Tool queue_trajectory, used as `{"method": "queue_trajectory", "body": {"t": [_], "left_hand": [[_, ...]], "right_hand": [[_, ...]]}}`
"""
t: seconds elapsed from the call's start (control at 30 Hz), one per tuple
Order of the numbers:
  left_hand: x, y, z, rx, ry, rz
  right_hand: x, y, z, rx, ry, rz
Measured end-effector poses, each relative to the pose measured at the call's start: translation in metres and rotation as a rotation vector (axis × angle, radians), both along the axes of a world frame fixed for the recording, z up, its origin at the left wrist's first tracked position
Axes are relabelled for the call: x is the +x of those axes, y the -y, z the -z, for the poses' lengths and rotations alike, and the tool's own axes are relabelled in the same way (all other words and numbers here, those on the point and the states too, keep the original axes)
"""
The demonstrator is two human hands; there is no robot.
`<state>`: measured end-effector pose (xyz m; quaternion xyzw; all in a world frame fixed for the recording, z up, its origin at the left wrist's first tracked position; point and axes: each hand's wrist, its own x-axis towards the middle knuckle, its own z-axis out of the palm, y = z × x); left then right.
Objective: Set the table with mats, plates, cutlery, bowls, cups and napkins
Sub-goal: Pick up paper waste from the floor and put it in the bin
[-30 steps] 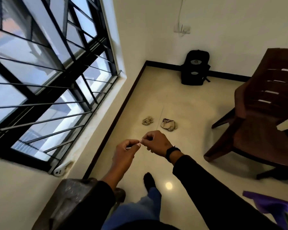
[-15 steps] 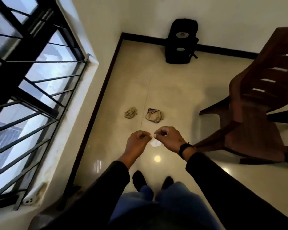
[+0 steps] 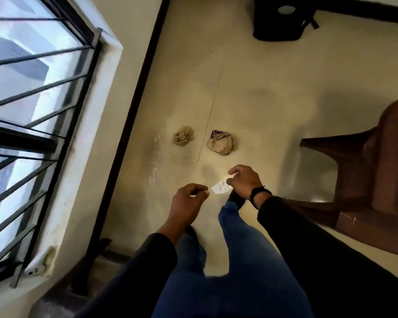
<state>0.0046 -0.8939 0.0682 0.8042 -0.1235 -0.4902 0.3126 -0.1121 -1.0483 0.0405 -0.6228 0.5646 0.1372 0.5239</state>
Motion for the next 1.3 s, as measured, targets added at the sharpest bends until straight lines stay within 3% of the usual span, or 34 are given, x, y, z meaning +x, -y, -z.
{"method": "queue_trajectory", "body": {"t": [0.2, 0.43, 0.53, 0.73, 0.83, 0.93, 1.1, 1.3], "left_hand": [[0.006, 0.060, 0.137, 0.121, -0.087, 0.050], [0.007, 0.111, 0.385, 0.271, -0.113, 0.363], [0.001, 0.105, 0.482, 0.387, -0.183, 0.279], [-0.027, 0.076, 0.592, 0.477, -0.350, -0.107], [-0.040, 0.077, 0.619, 0.415, -0.282, -0.184], [-0.038, 0.091, 0.626, 0.417, -0.274, -0.090], [0.000, 0.112, 0.613, 0.297, -0.219, -0.103], [0.060, 0.162, 0.589, -0.011, 0.426, -0.049]], "right_hand": [[0.021, 0.040, 0.149, 0.067, -0.133, -0.090], [0.009, 0.046, 0.385, 0.134, -0.334, -0.032], [-0.003, 0.034, 0.467, 0.159, -0.421, -0.011], [-0.006, -0.007, 0.566, 0.193, -0.498, 0.093], [0.000, -0.026, 0.592, 0.084, -0.519, 0.175], [0.011, -0.030, 0.607, 0.012, -0.521, 0.158], [0.048, -0.002, 0.593, -0.104, -0.243, 0.282], [0.096, 0.069, 0.563, -0.419, -0.047, 0.483]]}}
